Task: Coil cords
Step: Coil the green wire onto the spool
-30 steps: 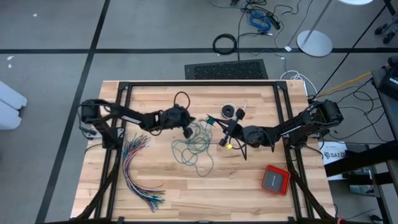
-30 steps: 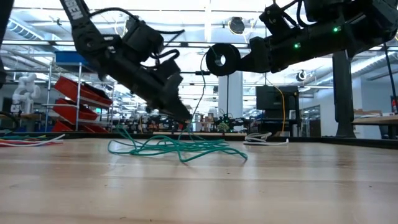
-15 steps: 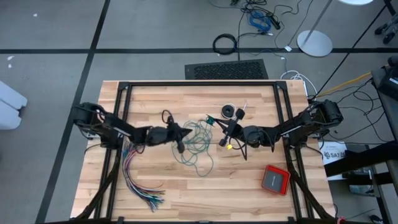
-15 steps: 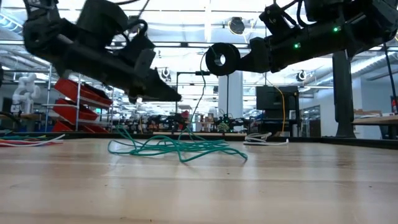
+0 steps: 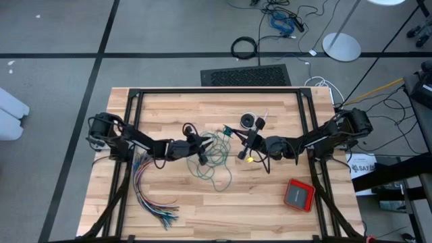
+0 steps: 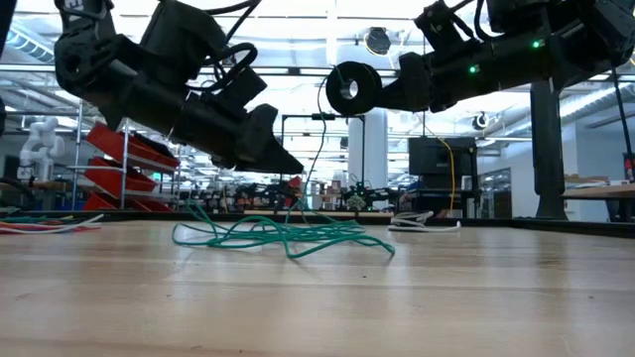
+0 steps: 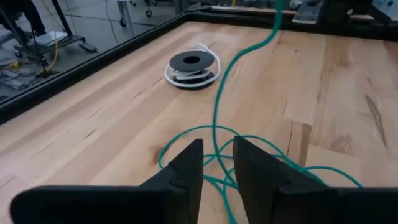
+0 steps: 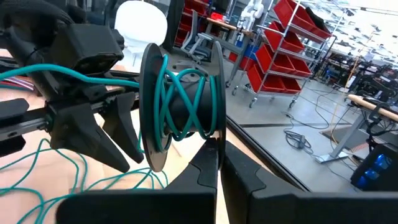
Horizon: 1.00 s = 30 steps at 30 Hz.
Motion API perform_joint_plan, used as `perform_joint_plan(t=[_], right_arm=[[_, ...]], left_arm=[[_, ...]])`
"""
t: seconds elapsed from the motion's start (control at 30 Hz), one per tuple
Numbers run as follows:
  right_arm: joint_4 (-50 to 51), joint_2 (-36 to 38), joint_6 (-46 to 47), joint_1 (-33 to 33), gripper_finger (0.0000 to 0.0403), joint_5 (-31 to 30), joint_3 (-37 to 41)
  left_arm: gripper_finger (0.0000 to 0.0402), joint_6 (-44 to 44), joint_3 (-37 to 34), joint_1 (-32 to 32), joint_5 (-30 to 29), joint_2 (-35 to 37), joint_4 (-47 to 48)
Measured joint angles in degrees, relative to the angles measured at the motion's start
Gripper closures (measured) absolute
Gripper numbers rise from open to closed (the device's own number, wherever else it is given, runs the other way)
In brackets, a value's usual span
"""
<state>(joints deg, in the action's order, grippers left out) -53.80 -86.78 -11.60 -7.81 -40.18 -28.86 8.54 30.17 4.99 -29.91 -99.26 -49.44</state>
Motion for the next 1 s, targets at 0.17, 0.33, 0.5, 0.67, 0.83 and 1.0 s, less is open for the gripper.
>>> perform_joint_plan(t=[0.17,0.33,0.5,0.67,0.83,1.0], right_arm=[[-0.24,0.00,-0.04,0.02,0.0403,0.01,0.00],[-0.72,0.00,-0.13,0.02,0.0403,0.00,0.00],[-1.09,0.00,-0.24,0.02,0.0403,0.00,0.00],[-1.05,0.00,-0.24,0.02,0.0403,0.00,0.00],[-0.91,0.00,-0.22,0.02,0.0403,0.00,0.00],[-0.50,0.00,-0.24,0.02,0.0403,0.00,0.00]], left_arm=[[0.0304,0.15,1.00,-0.08,-0.49,-0.21,0.27],[0.0304,2.55,3.50,-0.20,-1.51,-3.38,0.93],[0.0304,6.48,5.39,-0.02,-2.39,-7.84,1.35],[0.0304,7.04,5.93,0.02,-5.12,-7.94,1.17],[0.0304,6.56,5.93,0.62,-5.91,-7.80,1.22],[0.0304,4.45,5.93,2.45,-10.48,-7.80,1.91]])
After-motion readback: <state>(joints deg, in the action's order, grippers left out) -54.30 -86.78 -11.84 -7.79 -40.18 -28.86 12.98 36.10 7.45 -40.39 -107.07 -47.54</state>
